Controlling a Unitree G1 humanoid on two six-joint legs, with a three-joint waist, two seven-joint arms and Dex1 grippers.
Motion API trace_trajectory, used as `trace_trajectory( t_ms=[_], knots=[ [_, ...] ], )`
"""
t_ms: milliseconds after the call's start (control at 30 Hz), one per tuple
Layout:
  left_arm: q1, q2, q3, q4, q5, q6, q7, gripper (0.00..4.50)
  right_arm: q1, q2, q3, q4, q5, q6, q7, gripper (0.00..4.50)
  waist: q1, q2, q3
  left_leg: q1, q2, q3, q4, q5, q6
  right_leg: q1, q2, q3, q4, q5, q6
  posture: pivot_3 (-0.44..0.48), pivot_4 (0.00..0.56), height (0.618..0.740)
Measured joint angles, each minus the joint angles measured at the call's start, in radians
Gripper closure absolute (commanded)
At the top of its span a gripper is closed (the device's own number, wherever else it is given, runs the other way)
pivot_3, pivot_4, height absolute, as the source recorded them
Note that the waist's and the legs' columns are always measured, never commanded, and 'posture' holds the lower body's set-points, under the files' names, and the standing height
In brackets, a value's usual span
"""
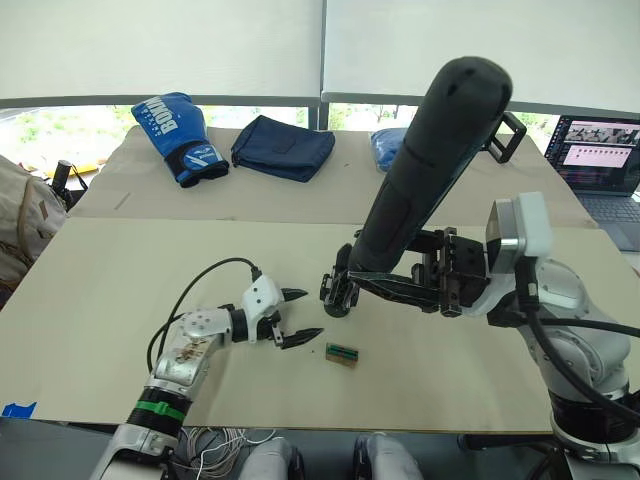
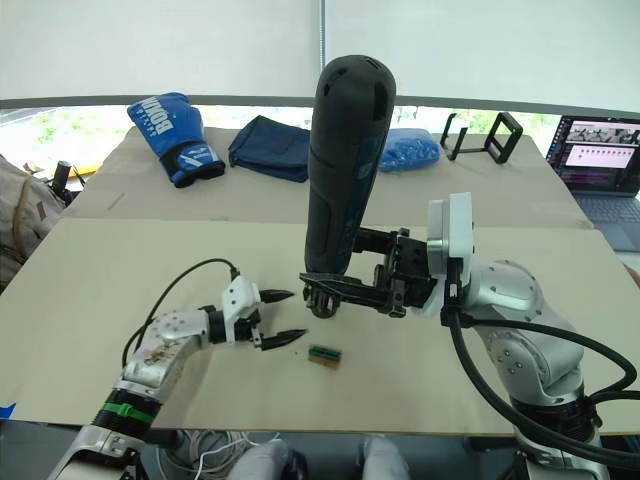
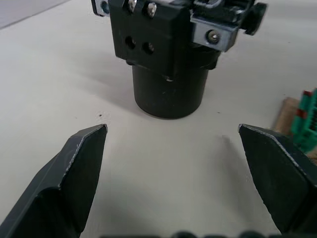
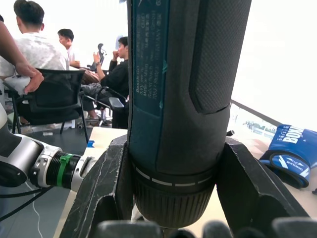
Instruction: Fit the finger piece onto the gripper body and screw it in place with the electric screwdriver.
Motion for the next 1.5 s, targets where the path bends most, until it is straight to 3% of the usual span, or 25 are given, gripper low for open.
trace_trajectory(
  t_ms=[267,533,633,733,1100,1300,1433,1500],
  knots=[
    [-0.05,-0.102,-0.032,0.049,0.055,-0.006,0.085,0.03,0.031,-0.017,-0.014,-0.001,0.0,0.0,-0.009,2.53,0.001,0.0,0.0,0.0,0.0,0.0,0.0,0.0,0.001,0.0,-0.001,0.0,0.0,0.001,0.001,0.0,0.15,0.74],
    [-0.068,-0.127,-0.059,0.051,0.079,0.012,0.112,0.03,0.049,-0.02,-0.021,-0.016,-0.001,0.0,-0.028,2.53,0.002,0.0,0.0,0.0,0.0,0.0,0.0,0.0,0.001,0.001,-0.001,0.001,0.0,0.001,0.001,0.0,0.15,0.74],
    [-0.075,-0.127,-0.059,0.056,0.082,0.019,0.112,0.84,0.051,-0.02,-0.022,-0.017,-0.002,0.0,-0.035,2.53,0.001,0.0,0.0,0.0,0.0,0.0,0.0,0.0,0.001,0.0,0.0,0.001,0.0,0.001,0.001,0.0,0.15,0.74],
    [-0.103,-0.123,-0.063,0.089,0.087,0.01,0.096,2.22,0.072,-0.02,-0.023,-0.022,-0.002,0.0,-0.037,2.53,0.002,0.0,0.0,0.0,0.0,-0.001,0.0,0.0,0.001,0.001,0.0,0.001,0.0,0.001,0.001,0.0,0.15,0.74],
    [-0.289,-0.091,-0.074,0.398,0.083,-0.197,-0.157,2.21,0.079,-0.058,-0.04,-0.041,0.034,0.022,-0.036,2.53,0.0,-0.001,0.0,0.0,0.0,0.0,0.001,0.0,0.001,0.0,0.001,0.0,-0.001,0.001,0.001,0.0,0.15,0.74],
    [-0.346,-0.102,-0.074,0.521,0.092,-0.286,-0.214,2.21,0.081,-0.064,-0.04,-0.045,0.048,0.032,-0.035,2.53,0.0,-0.001,0.0,0.0,0.0,0.0,0.001,0.0,0.001,0.0,0.001,0.0,-0.001,0.001,0.001,0.0,0.15,0.74],
    [-0.339,-0.111,-0.06,0.519,0.088,-0.267,-0.199,0.31,0.081,-0.066,-0.04,-0.046,0.048,0.033,-0.034,2.53,0.0,-0.001,0.0,0.0,0.0,0.0,0.001,0.0,0.001,0.0,0.001,0.0,-0.001,0.001,0.001,0.0,0.15,0.74],
    [-0.321,-0.111,-0.051,0.492,0.088,-0.251,-0.182,0.06,0.083,-0.066,-0.04,-0.047,0.048,0.033,-0.034,2.53,0.0,-0.001,0.0,0.0,0.0,0.0,0.001,0.0,0.001,0.0,0.001,0.001,-0.001,0.001,0.001,0.0,0.15,0.74]
  ],
)
